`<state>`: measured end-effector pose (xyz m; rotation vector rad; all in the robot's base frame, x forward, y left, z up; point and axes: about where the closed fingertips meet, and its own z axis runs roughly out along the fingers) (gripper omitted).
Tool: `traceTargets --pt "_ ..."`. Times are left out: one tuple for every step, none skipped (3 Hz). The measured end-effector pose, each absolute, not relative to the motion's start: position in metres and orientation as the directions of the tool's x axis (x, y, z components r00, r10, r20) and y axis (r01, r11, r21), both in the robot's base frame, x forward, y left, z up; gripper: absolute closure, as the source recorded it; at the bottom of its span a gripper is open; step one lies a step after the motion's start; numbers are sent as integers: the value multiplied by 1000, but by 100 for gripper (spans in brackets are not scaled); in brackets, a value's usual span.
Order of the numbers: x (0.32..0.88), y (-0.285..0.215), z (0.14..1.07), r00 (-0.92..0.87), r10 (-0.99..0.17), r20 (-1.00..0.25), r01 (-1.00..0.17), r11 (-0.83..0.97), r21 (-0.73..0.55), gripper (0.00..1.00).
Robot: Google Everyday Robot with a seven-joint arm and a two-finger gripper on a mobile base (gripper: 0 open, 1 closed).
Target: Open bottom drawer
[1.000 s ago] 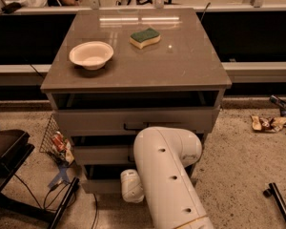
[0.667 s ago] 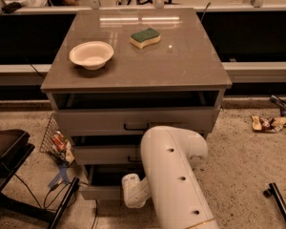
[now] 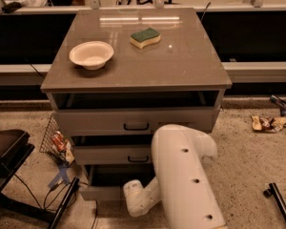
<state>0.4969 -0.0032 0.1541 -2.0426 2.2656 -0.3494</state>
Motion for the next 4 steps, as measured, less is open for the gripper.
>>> traceTargets --pt "468 -17 202 -193 -979 65 -936 164 -313 100" --pt "403 -29 246 -297 -955 5 -876 270 -399 100" --pt "387 -53 263 -252 -967 -23 -840 231 -491 100" --pt "431 -76 293 -162 -986 -35 -774 149 -616 100"
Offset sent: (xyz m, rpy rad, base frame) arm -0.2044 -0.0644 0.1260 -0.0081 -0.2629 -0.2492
